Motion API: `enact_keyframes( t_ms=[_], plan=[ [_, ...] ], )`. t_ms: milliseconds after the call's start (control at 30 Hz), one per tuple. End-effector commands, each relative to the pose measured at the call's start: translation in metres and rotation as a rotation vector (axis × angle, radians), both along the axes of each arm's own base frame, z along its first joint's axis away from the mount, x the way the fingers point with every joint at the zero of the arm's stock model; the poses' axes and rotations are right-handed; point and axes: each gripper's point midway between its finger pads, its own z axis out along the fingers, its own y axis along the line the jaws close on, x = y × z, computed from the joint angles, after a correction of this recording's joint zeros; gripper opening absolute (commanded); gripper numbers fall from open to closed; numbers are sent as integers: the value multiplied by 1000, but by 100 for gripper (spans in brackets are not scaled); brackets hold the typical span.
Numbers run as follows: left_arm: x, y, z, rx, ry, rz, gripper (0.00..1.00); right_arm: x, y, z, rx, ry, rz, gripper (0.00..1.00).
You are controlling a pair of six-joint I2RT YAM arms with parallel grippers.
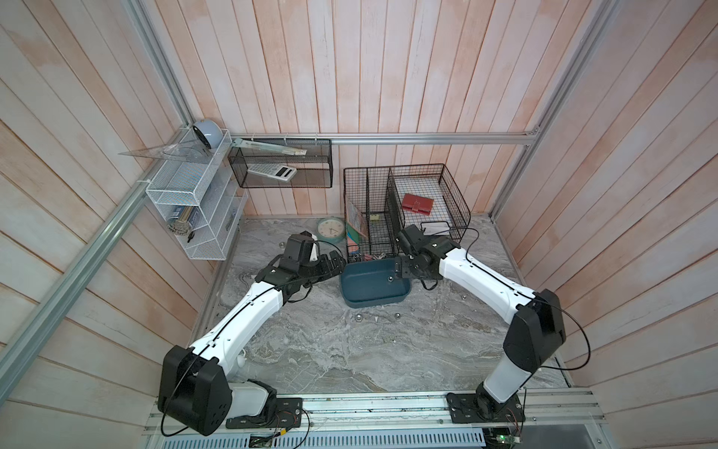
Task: Put the nuts on the desktop into the storage box
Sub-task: Pick up the nut from the center of the board.
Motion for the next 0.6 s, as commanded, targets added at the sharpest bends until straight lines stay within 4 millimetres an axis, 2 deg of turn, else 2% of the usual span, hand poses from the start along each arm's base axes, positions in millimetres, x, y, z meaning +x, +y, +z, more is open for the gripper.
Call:
enact_keyframes(
  t_ms=[0,267,433,567],
  plan=[
    [9,-10,10,16,-25,-8,100,-4,-29,8,-5,-69,-83,98],
    [20,-37,11,38,-22,-64,100,-22,-96,-6,87,-100,-250,98],
    [25,-46,11,42,-23,-86,100,-35,-135,-31,90,-45,-347,98],
    [27,-49,11,43,-27,-92,100,-40,-153,-51,77,8,-389,98]
  ],
)
